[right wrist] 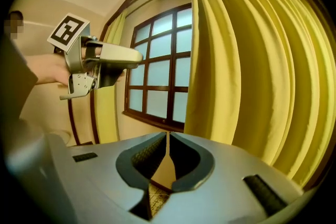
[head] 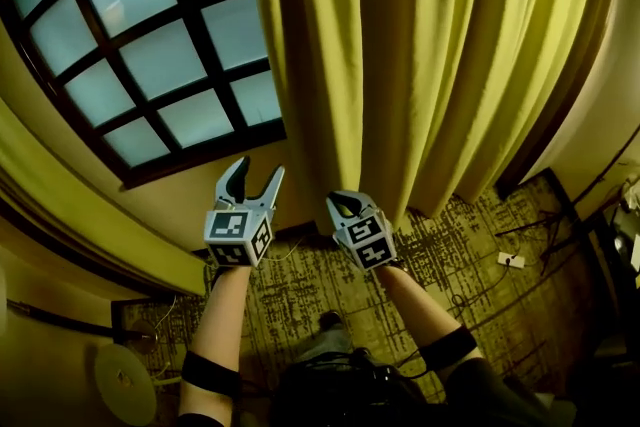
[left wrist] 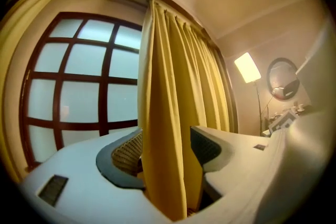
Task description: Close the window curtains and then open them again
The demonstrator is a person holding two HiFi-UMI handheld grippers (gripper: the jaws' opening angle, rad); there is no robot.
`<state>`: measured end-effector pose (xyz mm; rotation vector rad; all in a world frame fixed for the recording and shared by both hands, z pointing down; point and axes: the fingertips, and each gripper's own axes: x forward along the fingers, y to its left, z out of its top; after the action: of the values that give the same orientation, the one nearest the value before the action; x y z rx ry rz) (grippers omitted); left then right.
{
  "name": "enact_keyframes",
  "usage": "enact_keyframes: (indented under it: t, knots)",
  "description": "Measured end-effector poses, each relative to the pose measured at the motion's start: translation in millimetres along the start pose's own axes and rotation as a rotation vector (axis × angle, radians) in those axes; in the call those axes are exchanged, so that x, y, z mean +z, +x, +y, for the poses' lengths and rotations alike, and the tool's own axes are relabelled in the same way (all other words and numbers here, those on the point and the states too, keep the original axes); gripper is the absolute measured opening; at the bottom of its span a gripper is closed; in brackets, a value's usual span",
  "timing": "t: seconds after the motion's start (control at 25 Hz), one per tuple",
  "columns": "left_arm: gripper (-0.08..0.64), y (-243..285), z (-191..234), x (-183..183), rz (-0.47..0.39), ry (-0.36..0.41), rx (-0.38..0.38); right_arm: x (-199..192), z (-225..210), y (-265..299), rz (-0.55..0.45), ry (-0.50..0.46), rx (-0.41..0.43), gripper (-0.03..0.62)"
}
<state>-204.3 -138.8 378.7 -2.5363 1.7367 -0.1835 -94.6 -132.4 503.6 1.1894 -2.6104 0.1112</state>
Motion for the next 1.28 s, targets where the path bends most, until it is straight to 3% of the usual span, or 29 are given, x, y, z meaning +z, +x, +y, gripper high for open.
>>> enact_keyframes:
  t: [0.04, 0.32, 0.48, 0.6, 0.92, 1.28]
  knots:
    - [0.299, 16, 0, 14, -0.019, 0.010, -0.014, 11, -6, 5, -0.009, -0.009, -0.013, 0.037]
    - [0.395, 117, 17, 106, -0.111, 0.074, -0.048, 90, -62, 47, -0.098, -0.025, -0.100, 0.231]
    - [0.448, 168, 43, 150, -0.169, 0.092, -0.023, 142, -97, 76, -0.153, -0.065, -0.166, 0.407]
    - [0.470, 201, 56, 187, -0.202, 0.095, -0.028, 184, -125, 97, -0.189, -0.091, -0.237, 0.476]
    - [0.484, 253, 60, 274, -0.266, 0.153, -0.054, 271, -168, 130, -0.265, -0.121, -0.366, 0.531]
    - [0.488, 295, 46, 316, -0.261, 0.235, -0.101, 335, -191, 158, -0.312, -0.161, -0.353, 0.554]
